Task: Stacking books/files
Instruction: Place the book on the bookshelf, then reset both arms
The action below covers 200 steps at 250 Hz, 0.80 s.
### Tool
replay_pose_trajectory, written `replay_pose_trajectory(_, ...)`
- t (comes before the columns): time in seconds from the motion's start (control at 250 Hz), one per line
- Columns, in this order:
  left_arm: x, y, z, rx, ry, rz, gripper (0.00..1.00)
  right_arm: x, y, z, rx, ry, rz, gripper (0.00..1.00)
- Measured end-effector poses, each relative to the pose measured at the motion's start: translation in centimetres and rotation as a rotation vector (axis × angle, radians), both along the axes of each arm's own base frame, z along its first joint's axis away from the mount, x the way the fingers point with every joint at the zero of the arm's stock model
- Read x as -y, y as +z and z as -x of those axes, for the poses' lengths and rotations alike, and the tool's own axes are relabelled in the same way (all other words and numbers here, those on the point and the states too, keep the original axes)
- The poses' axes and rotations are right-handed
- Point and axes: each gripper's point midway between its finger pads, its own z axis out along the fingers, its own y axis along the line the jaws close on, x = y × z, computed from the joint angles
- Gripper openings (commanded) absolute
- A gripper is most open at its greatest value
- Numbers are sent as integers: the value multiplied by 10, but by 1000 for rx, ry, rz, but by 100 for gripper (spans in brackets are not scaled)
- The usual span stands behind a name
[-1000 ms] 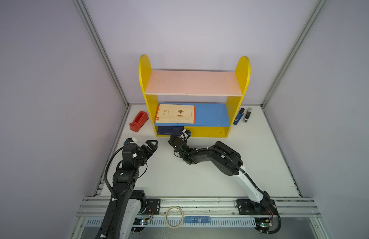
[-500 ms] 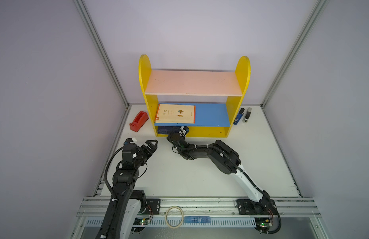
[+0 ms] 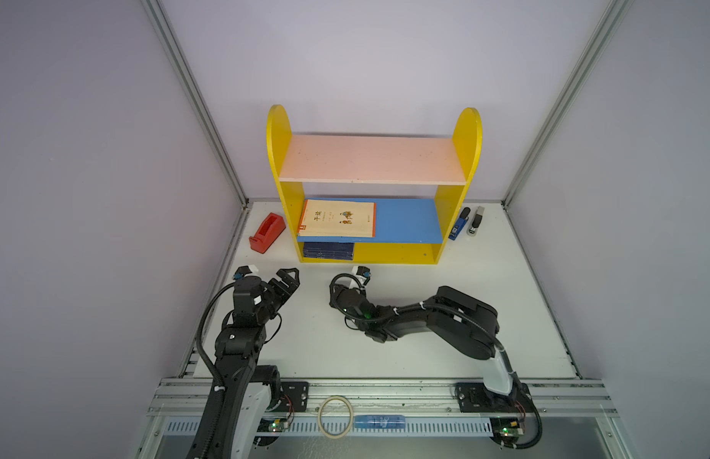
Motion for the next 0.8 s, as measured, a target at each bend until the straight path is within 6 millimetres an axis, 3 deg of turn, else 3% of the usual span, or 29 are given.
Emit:
replay_pose_trajectory(0.096, -10, 4, 4, 24, 45, -52, 97, 4, 23, 48, 62, 61, 23, 34)
replay_pose_trajectory(0.152, -14, 7, 7, 43, 64, -89, 100, 11, 46, 68, 109, 84, 27, 42)
replay_pose_trajectory(0.2, -18, 8, 9, 50, 80, -119, 100, 25, 72, 71, 148, 65, 28, 54)
replay_pose_trajectory(0.288, -27, 12, 11, 44, 121, -184, 100, 61, 121, 61, 208, -27, 38, 60)
replay_pose_trajectory(0.36, -35, 17, 12, 40, 158, -229, 97, 108, 152, 44, 243, -151, 63, 62)
replay_pose_trajectory(0.452, -44, 17, 13, 28, 197, -278, 88, 189, 177, 22, 293, -338, 153, 63)
replay_pose_trajectory(0.54, -50, 13, 13, 6, 212, -324, 90, 263, 201, 12, 352, -511, 228, 65)
replay_pose_trajectory(0.58, -54, 12, 12, -3, 229, -340, 92, 292, 211, 13, 386, -571, 272, 72)
replay_pose_trajectory(0.62, -58, 12, 11, -11, 243, -362, 92, 318, 217, 14, 417, -630, 321, 81)
replay_pose_trajectory(0.712, -62, 7, 0, -21, 238, -429, 92, 376, 220, 14, 459, -764, 480, 83)
replay_pose_trajectory(0.8, -61, -14, -12, -77, 187, -499, 90, 423, 212, 9, 443, -874, 651, 86)
